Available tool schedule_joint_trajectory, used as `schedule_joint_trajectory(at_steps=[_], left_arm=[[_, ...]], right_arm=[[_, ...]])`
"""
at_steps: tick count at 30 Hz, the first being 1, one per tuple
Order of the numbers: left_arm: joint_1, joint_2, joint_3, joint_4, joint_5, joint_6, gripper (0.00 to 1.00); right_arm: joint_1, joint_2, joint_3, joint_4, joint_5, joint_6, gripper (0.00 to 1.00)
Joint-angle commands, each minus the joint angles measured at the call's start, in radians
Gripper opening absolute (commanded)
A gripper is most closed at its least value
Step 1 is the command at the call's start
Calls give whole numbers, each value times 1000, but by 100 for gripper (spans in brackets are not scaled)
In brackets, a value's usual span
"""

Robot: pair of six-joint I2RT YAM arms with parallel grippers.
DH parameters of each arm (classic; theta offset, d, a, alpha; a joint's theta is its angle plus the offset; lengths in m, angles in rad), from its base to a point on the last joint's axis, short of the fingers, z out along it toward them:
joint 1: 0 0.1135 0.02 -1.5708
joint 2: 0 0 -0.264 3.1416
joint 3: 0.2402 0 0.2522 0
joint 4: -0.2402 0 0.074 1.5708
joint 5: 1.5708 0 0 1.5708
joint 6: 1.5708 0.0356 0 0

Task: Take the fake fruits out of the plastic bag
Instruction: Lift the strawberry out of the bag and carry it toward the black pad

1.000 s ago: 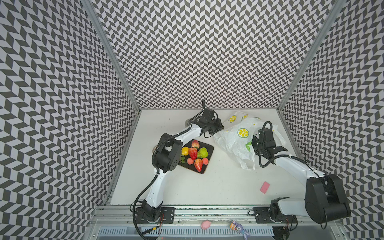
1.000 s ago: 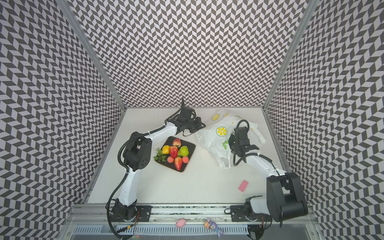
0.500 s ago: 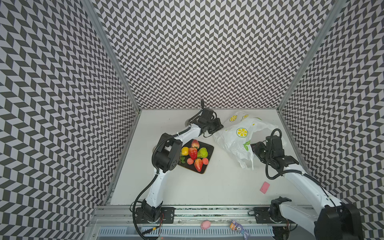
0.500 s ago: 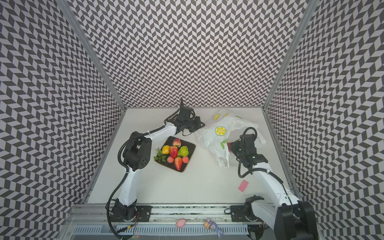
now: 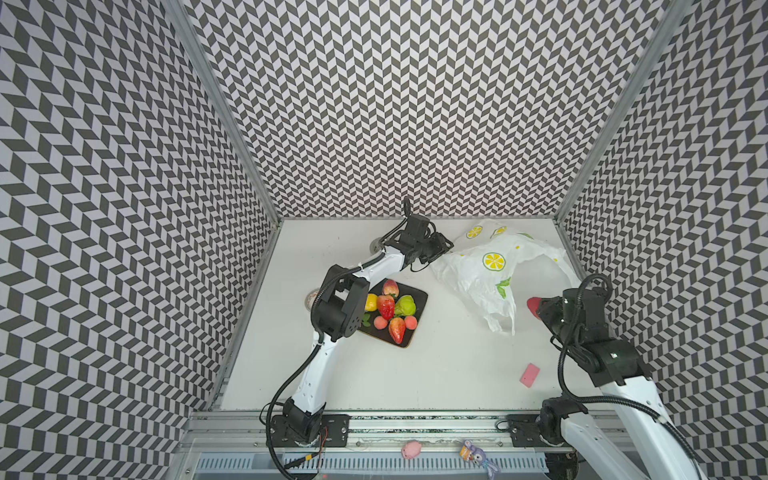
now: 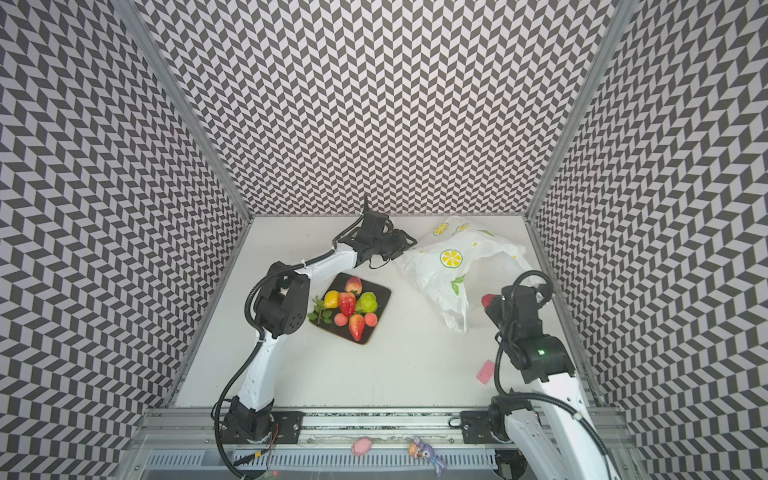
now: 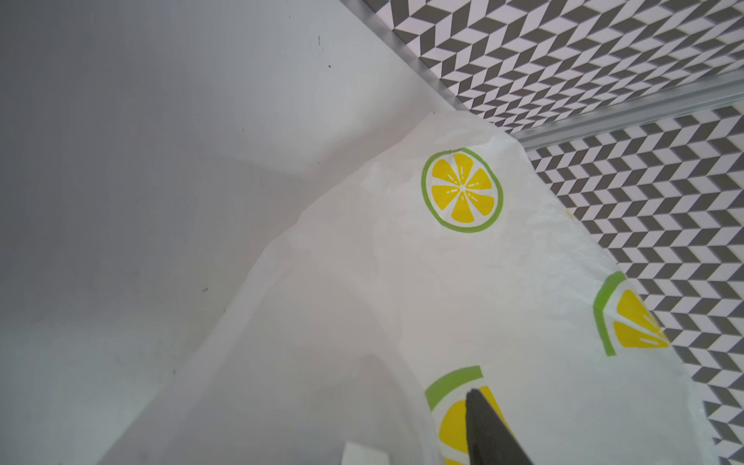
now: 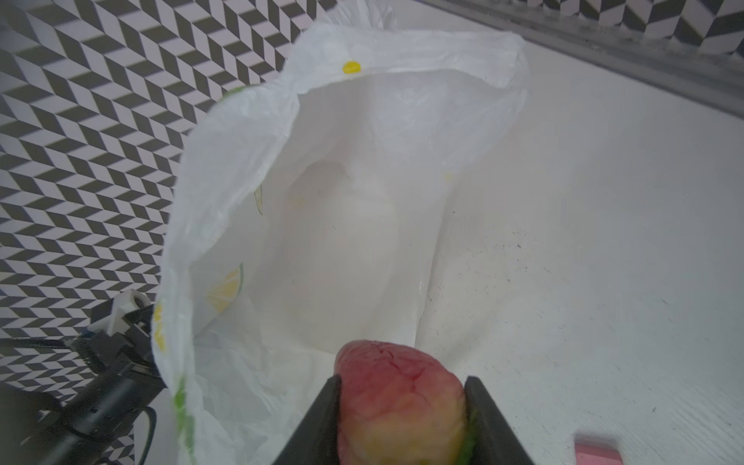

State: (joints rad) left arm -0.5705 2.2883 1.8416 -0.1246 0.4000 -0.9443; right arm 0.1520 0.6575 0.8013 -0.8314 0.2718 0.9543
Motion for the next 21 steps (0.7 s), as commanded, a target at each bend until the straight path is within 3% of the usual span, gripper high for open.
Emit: schedule_joint_trajectory(at_steps=[1,3,4,7,13,21], left_arm=[[0,-65,-26,39,-19,6,64],[2,-101,-37,35,-35,25,71],[3,-122,-43,32,-43,36,80],[7,-188,-54,-3,-84,83,92],[18,-350,-80,-107,-218,206,97],[53,-557,-113,-253,-437,324,96]], right_arm=[[-6,-33,109,-132,90,-24,31],[-5,-29,164,-161,88,-53,31],[-4,-26,193,-176,81,-69,31],[-5,-5,272,-200,63,-115,31],[-4,82,460,-215,21,-224,31],[-3,249,642,-157,-154,-321,32]])
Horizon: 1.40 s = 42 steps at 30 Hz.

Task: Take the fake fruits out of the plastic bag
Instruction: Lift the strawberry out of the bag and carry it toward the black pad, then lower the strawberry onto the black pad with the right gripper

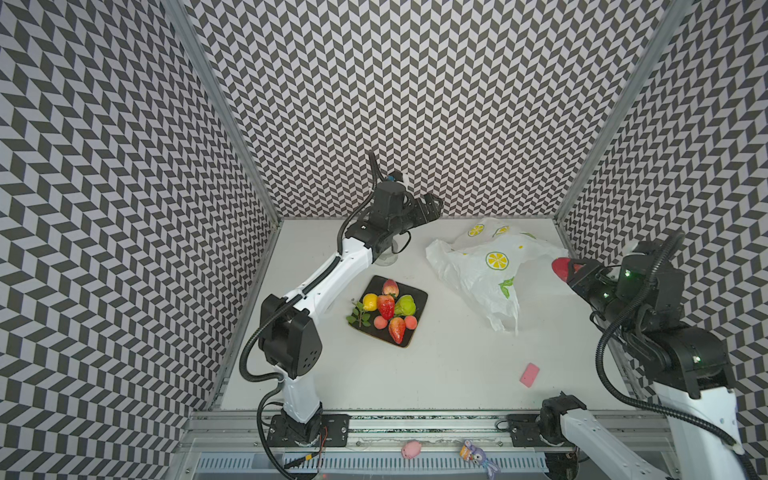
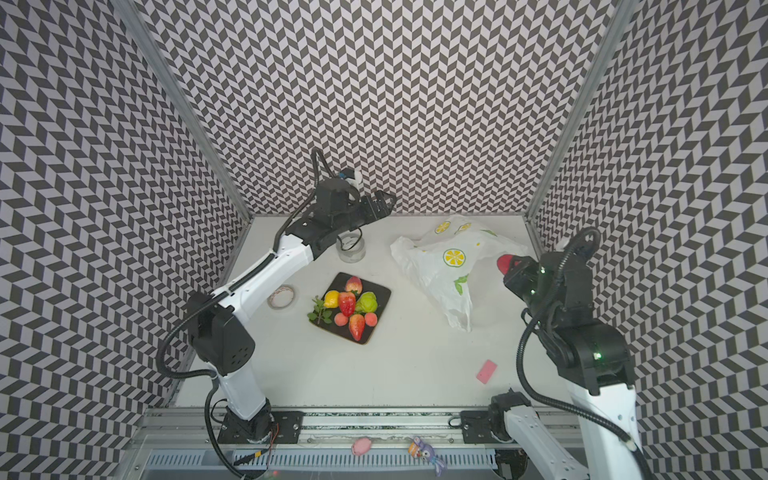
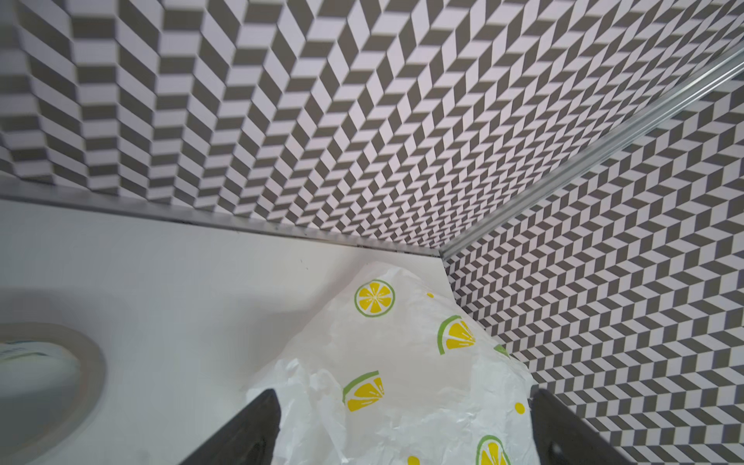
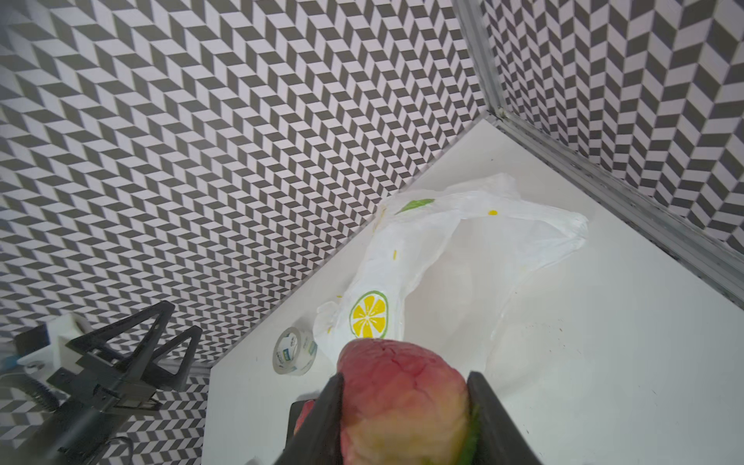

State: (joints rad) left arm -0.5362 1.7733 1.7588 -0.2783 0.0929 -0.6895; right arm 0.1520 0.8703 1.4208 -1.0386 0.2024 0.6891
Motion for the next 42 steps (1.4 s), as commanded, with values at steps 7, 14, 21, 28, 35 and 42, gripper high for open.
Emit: schedule_joint_trajectory(at_steps=[7,14,21,28,35,42], left_arm=[[116,-254,-232,-119,-275,50,93],[231,-451,-453,-141,-319,15,91],[306,-570,-579,-160,-333,25,90],[317,-609,-633,-155,-355,42,90],[320,-620,-668,-145,-368,48,90],[322,-619,-677,-136,-369,51,90]], right_arm=[[178,133,13,183,-106,0,31],[544,328,-18,340,18,67,31],[647,568,-63,514,-12,45,32],[669,738,-90,606,-174,-42,31],[690,825,-149,714,-334,-44,31],[693,884,-176,775,-373,-17,31]])
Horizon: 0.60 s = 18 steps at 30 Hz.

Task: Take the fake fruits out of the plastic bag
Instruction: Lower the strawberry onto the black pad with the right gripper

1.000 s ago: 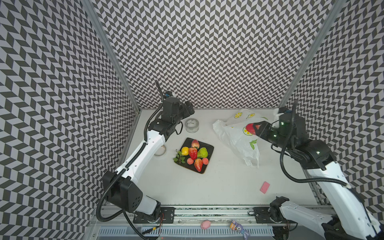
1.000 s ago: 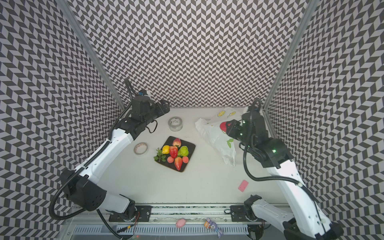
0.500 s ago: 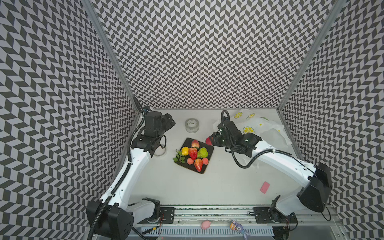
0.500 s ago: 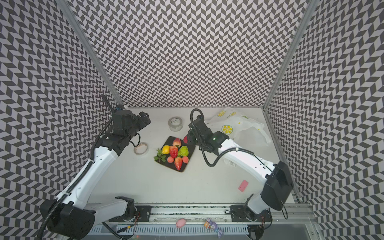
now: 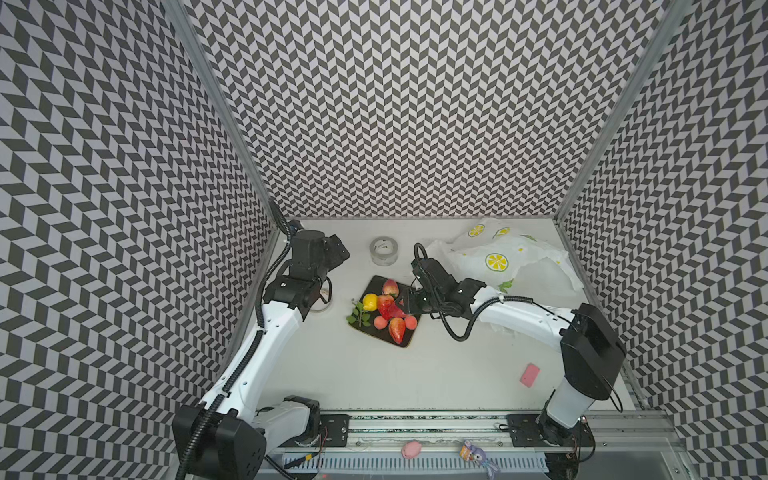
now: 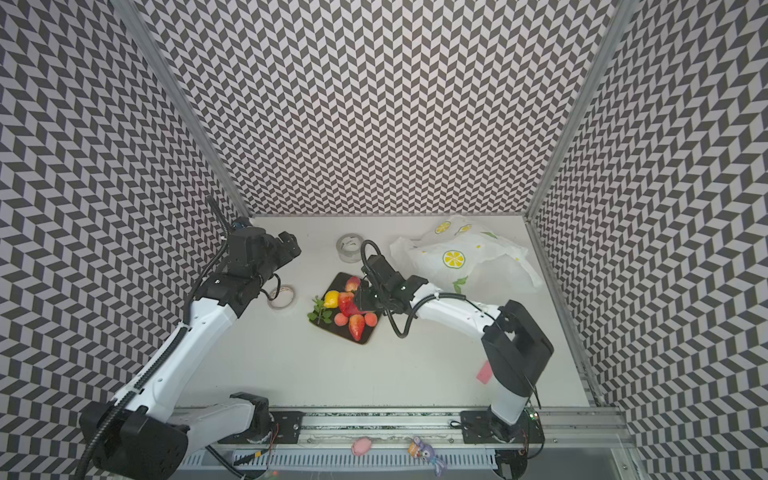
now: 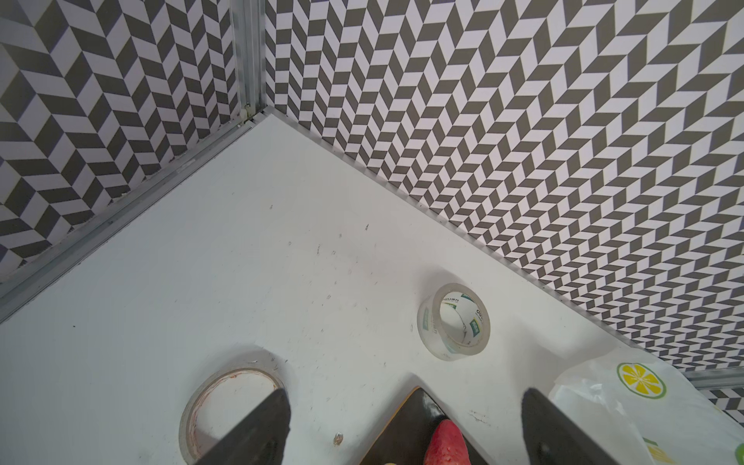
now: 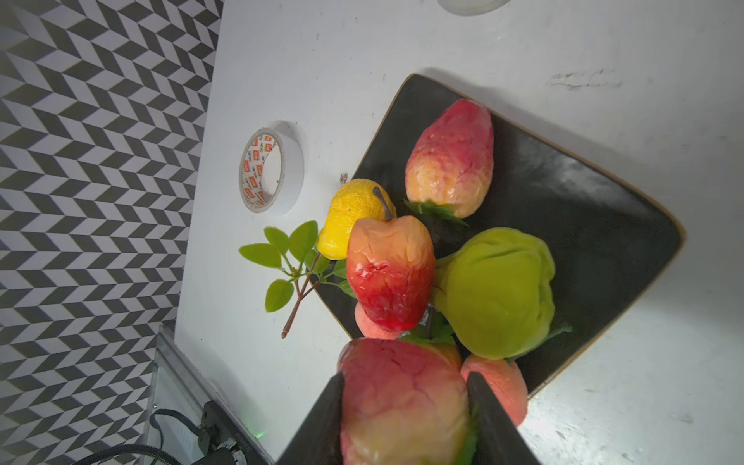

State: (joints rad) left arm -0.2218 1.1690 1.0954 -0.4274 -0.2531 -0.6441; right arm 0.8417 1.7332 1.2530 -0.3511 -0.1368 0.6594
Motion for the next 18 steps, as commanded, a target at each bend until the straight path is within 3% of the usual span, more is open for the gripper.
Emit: schedule_joint_trajectory(at_steps=[1,7,18], left_arm=[[8,-12,-14,13,-22,4,90],[9,-8,-13,21,-15,4,90],[12,9,-6,42,-10,10,90]], right_arm=[[3,26,-9,94,-34,15,31],[3,61,-8,110,-38,21,33],[3,85,11,94,-23,10,53]])
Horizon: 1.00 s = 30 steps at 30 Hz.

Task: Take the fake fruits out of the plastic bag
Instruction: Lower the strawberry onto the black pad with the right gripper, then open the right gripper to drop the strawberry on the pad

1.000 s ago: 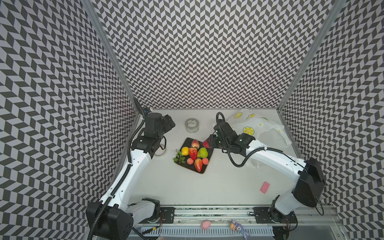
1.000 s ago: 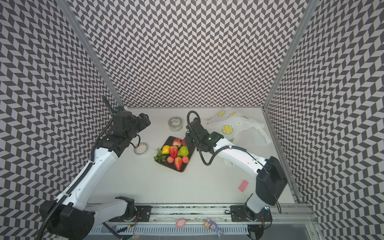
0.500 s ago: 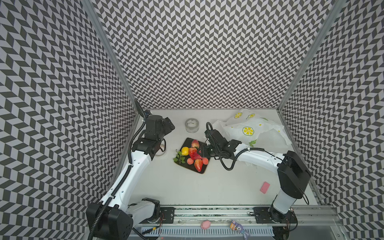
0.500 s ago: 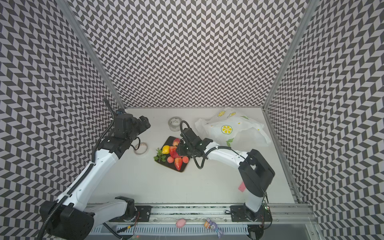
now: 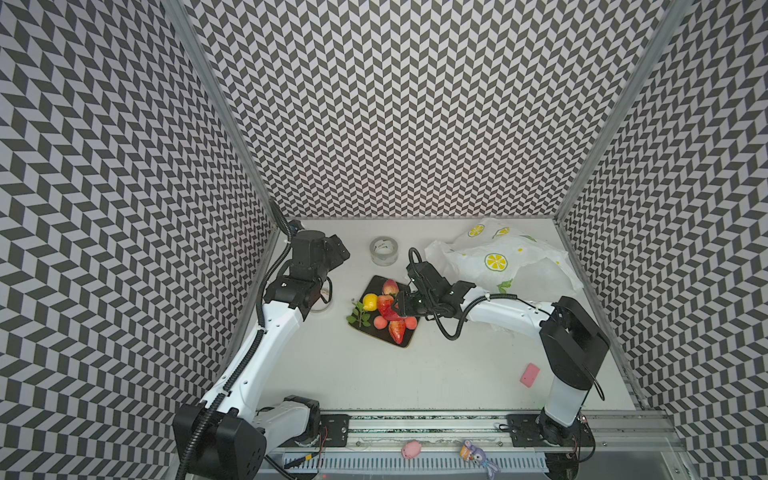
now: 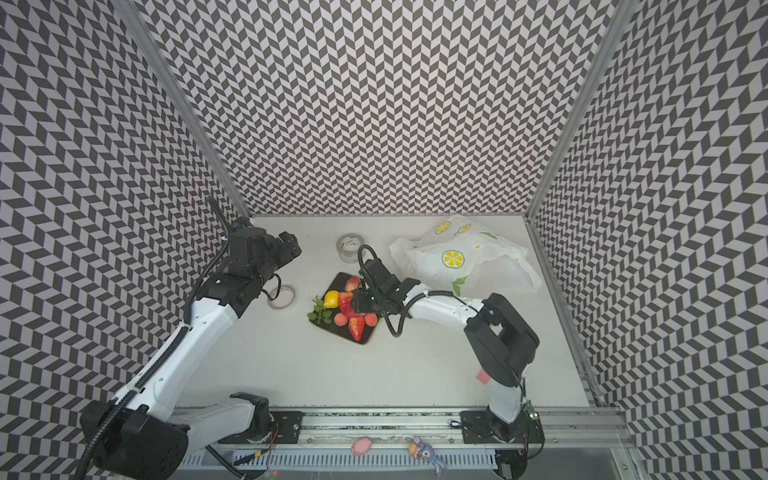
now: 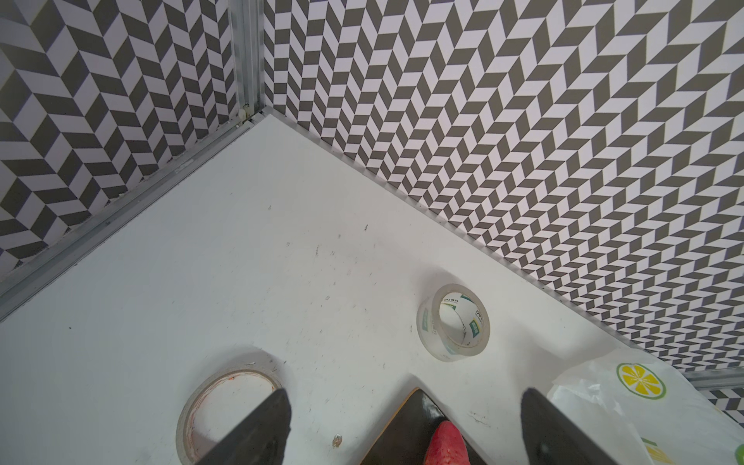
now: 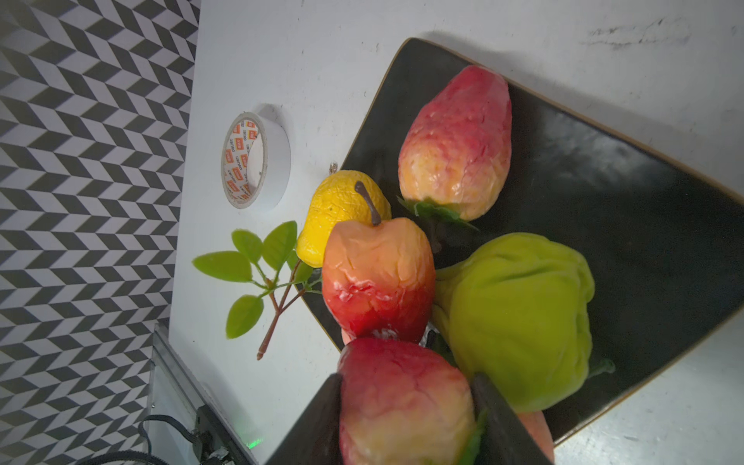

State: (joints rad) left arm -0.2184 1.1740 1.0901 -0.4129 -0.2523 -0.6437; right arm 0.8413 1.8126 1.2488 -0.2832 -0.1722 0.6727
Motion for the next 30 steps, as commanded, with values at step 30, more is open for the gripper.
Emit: schedule_joint_trajectory(at_steps=[30], left_arm=[[16,-48,-127,133,-109,81,89]], right_arm=[[-1,-764,-142,-240,564,-151,74]])
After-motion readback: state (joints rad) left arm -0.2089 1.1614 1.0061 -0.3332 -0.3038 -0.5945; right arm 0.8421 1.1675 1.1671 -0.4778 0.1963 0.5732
